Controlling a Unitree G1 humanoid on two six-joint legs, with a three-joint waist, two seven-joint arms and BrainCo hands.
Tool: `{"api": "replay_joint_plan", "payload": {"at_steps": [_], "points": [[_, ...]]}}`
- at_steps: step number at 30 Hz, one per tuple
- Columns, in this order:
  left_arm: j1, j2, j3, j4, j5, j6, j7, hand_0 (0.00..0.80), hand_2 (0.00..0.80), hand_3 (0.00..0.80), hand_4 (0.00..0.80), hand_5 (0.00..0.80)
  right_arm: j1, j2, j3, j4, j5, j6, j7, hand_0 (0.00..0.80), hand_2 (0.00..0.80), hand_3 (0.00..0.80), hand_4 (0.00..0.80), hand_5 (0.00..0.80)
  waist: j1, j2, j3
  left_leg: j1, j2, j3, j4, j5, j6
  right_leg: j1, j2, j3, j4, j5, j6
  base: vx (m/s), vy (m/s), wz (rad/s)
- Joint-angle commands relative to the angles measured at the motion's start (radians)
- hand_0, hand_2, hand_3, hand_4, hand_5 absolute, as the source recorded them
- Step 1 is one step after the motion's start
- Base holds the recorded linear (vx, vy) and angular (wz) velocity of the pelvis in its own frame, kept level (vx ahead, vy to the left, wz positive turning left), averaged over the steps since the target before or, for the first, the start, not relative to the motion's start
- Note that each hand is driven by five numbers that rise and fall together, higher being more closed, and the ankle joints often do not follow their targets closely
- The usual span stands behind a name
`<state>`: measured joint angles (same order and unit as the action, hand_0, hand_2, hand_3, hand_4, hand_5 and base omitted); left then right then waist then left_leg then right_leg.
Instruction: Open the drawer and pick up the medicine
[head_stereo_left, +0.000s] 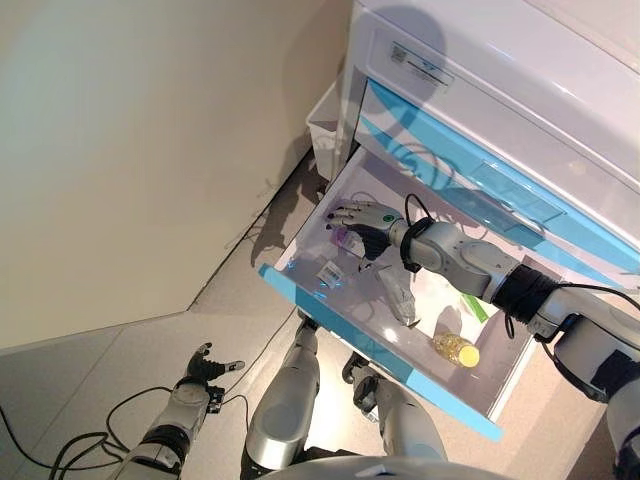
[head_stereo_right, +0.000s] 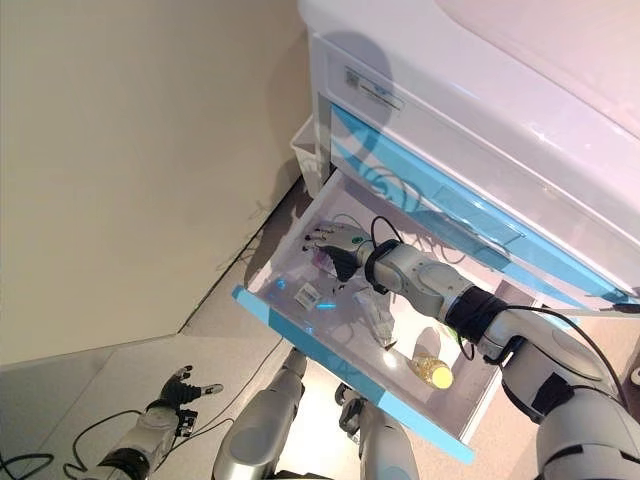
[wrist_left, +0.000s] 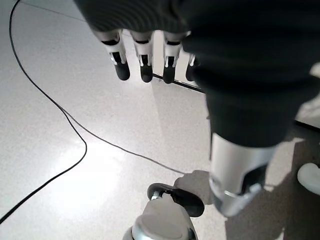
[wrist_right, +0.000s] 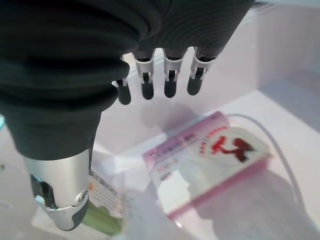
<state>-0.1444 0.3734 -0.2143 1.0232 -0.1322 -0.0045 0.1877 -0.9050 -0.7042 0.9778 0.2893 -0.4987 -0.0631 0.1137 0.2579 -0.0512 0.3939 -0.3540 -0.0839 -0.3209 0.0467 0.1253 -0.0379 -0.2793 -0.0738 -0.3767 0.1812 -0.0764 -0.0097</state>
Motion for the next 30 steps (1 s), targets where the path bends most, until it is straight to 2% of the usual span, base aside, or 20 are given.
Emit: {"api": "replay_joint_plan", "payload": {"at_steps": [1,8,14,30], "points": [[0.034,0.017,0.005,0.020,0.007,0.009,-0.002,0.000,0.000,0.000,0.000,0.000,-0.012,-0.027,-0.026,-0.095,0.035,-0.030,-0.018,0.000,0.000,0.000,0.000,0.000,-0.019,-0.046,-0.014,0.000,-0.019,0.030,-0.029,0.014,0.013,0.025,-0.069,0.032,-0.032,0.083,0.089,-0.005,0.000,-0.11],[0.030,0.013,0.009,0.028,0.017,0.010,-0.007,0.000,0.000,0.000,0.000,0.000,0.000,-0.076,-0.010,-0.146,0.062,-0.050,0.027,0.000,0.000,0.000,0.000,0.000,-0.030,-0.047,-0.015,0.007,-0.017,0.036,-0.034,0.011,0.015,0.023,-0.069,0.042,-0.033,0.086,0.091,-0.001,0.001,-0.02],[0.028,0.012,0.009,0.025,0.020,0.010,-0.010,0.000,0.000,0.000,0.000,0.000,0.016,-0.072,0.018,-0.153,0.059,-0.061,0.058,0.000,0.000,0.000,0.000,0.000,-0.034,-0.044,-0.011,0.008,-0.018,0.041,-0.032,0.008,0.018,0.018,-0.068,0.052,-0.031,0.088,0.091,-0.005,0.000,-0.02],[0.018,0.004,-0.020,0.011,0.005,0.007,0.011,0.000,0.000,0.000,0.000,0.000,0.071,0.097,0.030,-0.043,0.036,-0.047,0.045,0.000,0.000,0.000,0.000,0.000,-0.035,-0.033,0.010,0.000,-0.018,0.046,-0.039,0.014,0.025,0.003,-0.066,0.067,-0.037,0.100,0.095,-0.001,0.000,-0.01]]}}
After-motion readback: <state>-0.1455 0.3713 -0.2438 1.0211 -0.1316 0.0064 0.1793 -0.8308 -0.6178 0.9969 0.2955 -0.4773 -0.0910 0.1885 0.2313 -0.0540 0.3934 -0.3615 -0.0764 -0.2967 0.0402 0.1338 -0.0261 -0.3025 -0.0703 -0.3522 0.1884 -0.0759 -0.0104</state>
